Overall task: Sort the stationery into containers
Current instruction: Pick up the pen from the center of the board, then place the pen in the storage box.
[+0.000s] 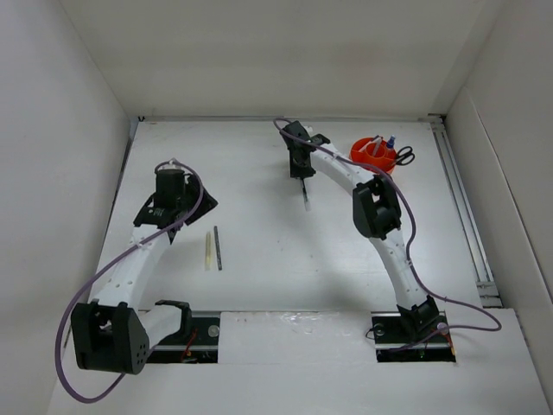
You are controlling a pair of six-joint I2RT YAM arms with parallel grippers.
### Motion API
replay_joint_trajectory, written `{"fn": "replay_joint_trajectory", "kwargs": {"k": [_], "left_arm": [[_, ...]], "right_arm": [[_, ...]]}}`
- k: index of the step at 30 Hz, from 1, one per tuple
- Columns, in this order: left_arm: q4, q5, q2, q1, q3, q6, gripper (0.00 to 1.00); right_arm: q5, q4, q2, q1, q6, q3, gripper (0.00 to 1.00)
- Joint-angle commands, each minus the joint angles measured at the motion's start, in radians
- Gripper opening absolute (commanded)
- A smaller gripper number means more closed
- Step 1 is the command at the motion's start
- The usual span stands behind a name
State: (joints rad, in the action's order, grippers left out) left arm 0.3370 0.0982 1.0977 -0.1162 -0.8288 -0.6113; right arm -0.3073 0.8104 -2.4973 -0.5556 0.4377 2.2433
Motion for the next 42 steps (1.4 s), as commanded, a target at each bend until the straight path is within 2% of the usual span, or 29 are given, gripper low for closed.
{"fn": "replay_joint_trajectory", "kwargs": {"k": [1,3,4,5,7,9,10,11,17,19,23,28,31,35,42], "left_arm": [[-0.021,-0.046,-0.001,0.001,0.082,-0.048,0.42],[-0.033,-0.086,-0.010,0.001,0.126,-0.077,0.35],[-0.033,-0.107,-0.019,0.001,0.140,-0.091,0.35],[-0.042,-0.162,-0.019,0.001,0.154,-0.105,0.31],[-0.052,-0.186,-0.033,0.022,0.180,-0.128,0.26],[-0.052,-0.148,-0.033,0.111,0.214,-0.139,0.17],[-0.052,-0.147,-0.022,0.134,0.224,-0.148,0.10],[-0.052,-0.147,-0.022,0.151,0.235,-0.148,0.08],[-0.081,-0.143,0.014,0.165,0.269,-0.169,0.07],[-0.110,-0.111,0.062,0.165,0.278,-0.169,0.00],[-0.144,-0.038,0.102,0.165,0.330,-0.169,0.00],[-0.153,-0.028,0.001,0.165,0.358,-0.169,0.00],[-0.109,-0.028,-0.070,0.165,0.327,-0.169,0.00],[-0.059,-0.028,-0.136,0.165,0.260,-0.150,0.08],[-0.010,0.030,-0.145,0.142,0.159,-0.130,0.12]], "right_arm": [[-0.012,0.044,-0.020,0.008,-0.005,0.027,0.31],[-0.001,0.044,-0.020,0.008,-0.016,0.027,0.16],[-0.001,0.044,-0.020,0.008,-0.016,0.027,0.16],[0.010,0.044,-0.020,0.008,-0.016,0.038,0.07],[0.010,0.044,-0.020,0.008,-0.016,0.038,0.00],[0.020,0.044,-0.005,0.008,-0.016,0.038,0.00],[0.020,0.020,0.009,0.008,-0.016,0.029,0.00],[0.020,0.006,0.043,0.008,-0.007,0.004,0.00],[0.053,-0.098,0.195,0.054,0.022,-0.077,0.00],[0.053,-0.120,0.262,0.071,0.032,-0.093,0.00],[0.040,-0.161,0.365,0.134,0.068,-0.093,0.00],[-0.120,-0.220,0.436,0.267,0.088,-0.047,0.00],[-0.217,-0.247,0.445,0.356,0.116,-0.037,0.00],[-0.268,-0.284,0.445,0.442,0.142,-0.048,0.00],[-0.372,-0.359,0.434,0.465,0.050,-0.079,0.00]]}}
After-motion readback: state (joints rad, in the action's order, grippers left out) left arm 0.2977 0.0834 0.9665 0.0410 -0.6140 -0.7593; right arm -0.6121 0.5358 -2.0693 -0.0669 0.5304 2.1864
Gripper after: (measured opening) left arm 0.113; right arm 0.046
